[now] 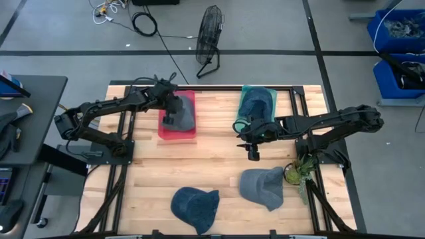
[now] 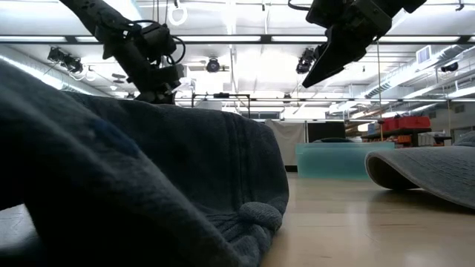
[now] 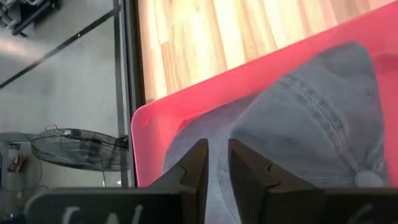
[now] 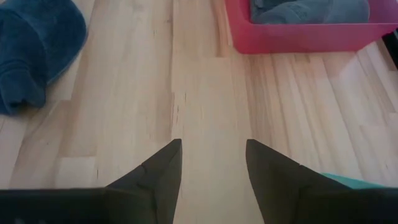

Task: Pick & Place hat
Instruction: Put the gray cap into the red bin, then put the blue cap into the green bin

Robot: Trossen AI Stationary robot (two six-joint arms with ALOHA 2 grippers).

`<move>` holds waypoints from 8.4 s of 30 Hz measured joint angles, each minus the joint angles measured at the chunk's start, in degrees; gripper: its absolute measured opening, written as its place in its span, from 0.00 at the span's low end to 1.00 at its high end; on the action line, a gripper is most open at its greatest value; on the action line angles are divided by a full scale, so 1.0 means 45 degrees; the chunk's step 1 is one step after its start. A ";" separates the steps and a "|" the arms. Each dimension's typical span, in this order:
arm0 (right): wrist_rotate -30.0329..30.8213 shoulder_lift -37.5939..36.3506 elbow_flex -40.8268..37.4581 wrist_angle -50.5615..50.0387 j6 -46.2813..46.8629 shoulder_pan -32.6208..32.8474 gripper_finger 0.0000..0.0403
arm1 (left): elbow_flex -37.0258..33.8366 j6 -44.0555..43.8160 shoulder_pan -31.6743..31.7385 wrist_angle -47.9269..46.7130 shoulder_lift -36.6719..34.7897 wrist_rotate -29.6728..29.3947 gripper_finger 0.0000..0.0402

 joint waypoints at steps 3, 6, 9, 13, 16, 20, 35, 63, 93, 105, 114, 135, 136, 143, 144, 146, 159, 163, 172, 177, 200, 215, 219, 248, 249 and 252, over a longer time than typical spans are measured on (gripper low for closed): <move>0.0000 0.0000 0.0000 -0.0055 0.0000 0.0000 0.45 | 0.0000 -0.0533 0.0003 0.0029 0.0000 -0.0015 0.21; -0.0016 0.0000 0.0048 -0.0414 0.0037 0.0000 0.45 | 0.0000 -0.1698 -0.0015 0.0243 0.0010 -0.0027 0.24; -0.0027 0.0000 0.0620 -0.1760 0.0358 0.0005 0.45 | 0.0000 -0.3545 -0.0181 0.0855 0.0010 -0.0034 0.25; -0.0255 -0.0005 0.1557 -0.3623 0.1120 0.0015 0.45 | 0.0006 -0.4666 -0.0607 0.1616 -0.0252 -0.0030 0.24; -0.1568 -0.0019 0.1841 -0.4367 0.1277 0.0119 0.45 | 0.0015 -0.4819 -0.1084 0.1983 -0.0476 -0.0026 0.23; -0.3718 0.0060 0.1836 -0.4892 0.1104 0.0597 0.45 | 0.0015 -0.4717 -0.1554 0.2210 -0.0651 0.0005 0.23; -0.4099 0.2506 0.1831 -0.7716 0.2708 0.3229 0.45 | 0.0015 -0.6259 -0.1748 0.2917 -0.0641 -0.0029 0.35; -0.1591 0.4154 0.2352 -0.8668 0.5608 0.3075 0.05 | 0.0015 -0.7753 -0.2992 0.3515 -0.0636 0.0021 0.35; 0.8131 0.2633 0.2429 0.2169 0.6058 -0.1204 0.02 | 0.0000 -0.9297 -0.6608 0.5124 -0.0624 -0.4039 0.35; 0.6904 0.2637 0.2429 0.3301 0.7210 -0.1394 0.02 | 0.0000 -0.9618 -0.6164 0.6341 -0.0602 -0.4852 0.35; 0.5214 0.2637 0.2419 0.4325 0.6535 -0.1389 0.02 | 0.0000 -0.9578 -0.5585 0.6383 -0.0602 -0.4931 0.35; 0.3990 0.2647 0.2419 0.4633 0.3378 -0.1379 0.02 | 0.0000 -0.7573 -0.5243 0.6337 -0.0602 -0.4597 0.01; 0.3993 0.2647 0.2419 0.4537 0.3317 -0.1379 0.03 | 0.0000 -0.7568 -0.5248 0.6250 -0.0602 -0.4582 0.01; 0.3988 0.2647 0.2419 0.3243 0.3213 -0.1408 0.10 | 0.0000 -0.7528 -0.5266 0.5625 -0.0604 -0.5592 0.01; 0.3993 0.2647 0.2419 0.3088 0.3231 -0.1428 0.12 | 0.0000 -0.7525 -0.5262 0.5513 -0.0607 -0.5828 0.01; 0.4152 0.2647 0.2419 0.2902 0.3279 -0.1428 0.17 | 0.0000 -0.7525 -0.5258 0.5362 -0.0616 -0.6265 0.01; 0.4784 0.2647 0.2424 0.1748 0.3305 -0.1433 0.39 | 0.0020 -1.1574 -0.5247 -0.0351 -0.1953 -0.8875 0.01; 0.4784 0.2647 0.2424 0.1734 0.3308 -0.1433 0.40 | 0.0015 -1.3604 -0.4886 -0.1412 -0.2123 -0.8951 0.01; 0.4687 0.2647 0.2424 0.1601 0.3313 -0.1423 0.40 | 0.0015 -1.7427 -0.4116 -0.4211 -0.2108 -0.8617 0.01; 0.4687 0.2647 0.2424 0.1493 0.3313 -0.1423 0.40 | 0.0015 -1.8209 -0.3960 -0.4203 -0.2023 -0.7336 0.01; -0.3325 0.2674 0.2424 0.0898 -0.0398 -0.0873 0.40 | 0.0010 -1.5977 -0.4028 -0.2372 -0.0925 -0.7271 0.27; -0.4016 0.6146 0.2424 0.6474 0.0337 0.2998 0.40 | 0.0013 -1.5422 -0.5161 -0.2378 -0.2929 -0.7126 0.27; -0.3988 0.7403 0.2424 0.8565 0.0715 0.3491 0.40 | 0.0015 -1.5427 -0.5381 -0.2463 -0.2924 -0.6651 0.27; -0.7409 0.9520 0.2429 0.9297 0.1218 0.2315 0.05 | 0.0015 -1.4967 -0.5569 -0.2463 -0.2909 -0.6543 0.27; -0.7354 0.9520 0.2429 0.9381 0.1223 0.2307 0.03 | 0.0015 -1.4947 -0.5569 -0.2463 -0.2909 -0.6543 0.27; -0.6814 0.9397 0.2425 0.9746 0.1721 0.2255 0.05 | 0.0015 -1.4907 -0.5569 -0.2463 -0.2909 -0.6543 0.27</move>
